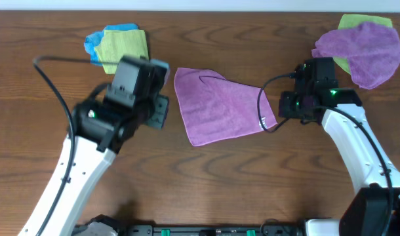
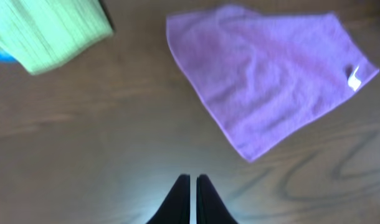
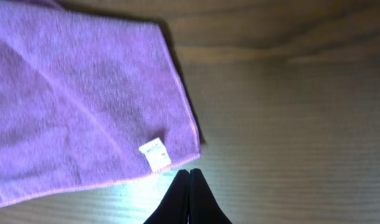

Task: Fold the cloth
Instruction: 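Lower both grippers to the cloth's bottom-left and bottom-right corners, then grasp the bottom corners of the pink cloth with both grippers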

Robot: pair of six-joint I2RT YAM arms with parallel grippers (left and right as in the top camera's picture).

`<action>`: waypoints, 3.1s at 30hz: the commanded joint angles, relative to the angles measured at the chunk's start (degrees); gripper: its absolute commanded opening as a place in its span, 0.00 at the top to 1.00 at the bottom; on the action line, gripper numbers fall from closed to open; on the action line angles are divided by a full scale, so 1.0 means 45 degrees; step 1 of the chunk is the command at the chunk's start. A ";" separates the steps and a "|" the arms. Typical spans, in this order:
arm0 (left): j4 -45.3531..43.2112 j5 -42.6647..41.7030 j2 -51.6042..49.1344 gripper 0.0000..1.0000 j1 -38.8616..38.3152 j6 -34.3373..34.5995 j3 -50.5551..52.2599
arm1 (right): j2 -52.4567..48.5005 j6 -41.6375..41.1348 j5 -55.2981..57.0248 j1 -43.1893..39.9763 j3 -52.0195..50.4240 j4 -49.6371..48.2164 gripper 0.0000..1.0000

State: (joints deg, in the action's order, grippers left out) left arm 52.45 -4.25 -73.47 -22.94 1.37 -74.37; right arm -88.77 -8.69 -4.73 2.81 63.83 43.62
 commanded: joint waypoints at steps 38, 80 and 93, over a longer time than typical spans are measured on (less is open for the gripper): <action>-0.8874 -0.7441 -0.2982 0.94 0.1447 0.3332 0.7718 | -0.0826 0.1341 -0.4124 -0.2064 -0.2880 -0.2351 0.99; -1.3002 -0.8966 -0.2982 0.05 0.1428 0.6615 0.9729 | -0.2788 0.1821 -0.5984 -0.3016 -0.1982 -0.4124 0.58; -1.3702 -0.8976 -0.3415 0.00 0.1273 0.7480 0.9768 | -0.3478 0.2001 -0.6052 -0.3011 -0.1948 -0.4148 0.58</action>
State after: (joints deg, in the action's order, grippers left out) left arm -8.08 -44.80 -87.15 -16.67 33.12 -30.76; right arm -103.20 -0.80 -30.92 -10.33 54.06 24.99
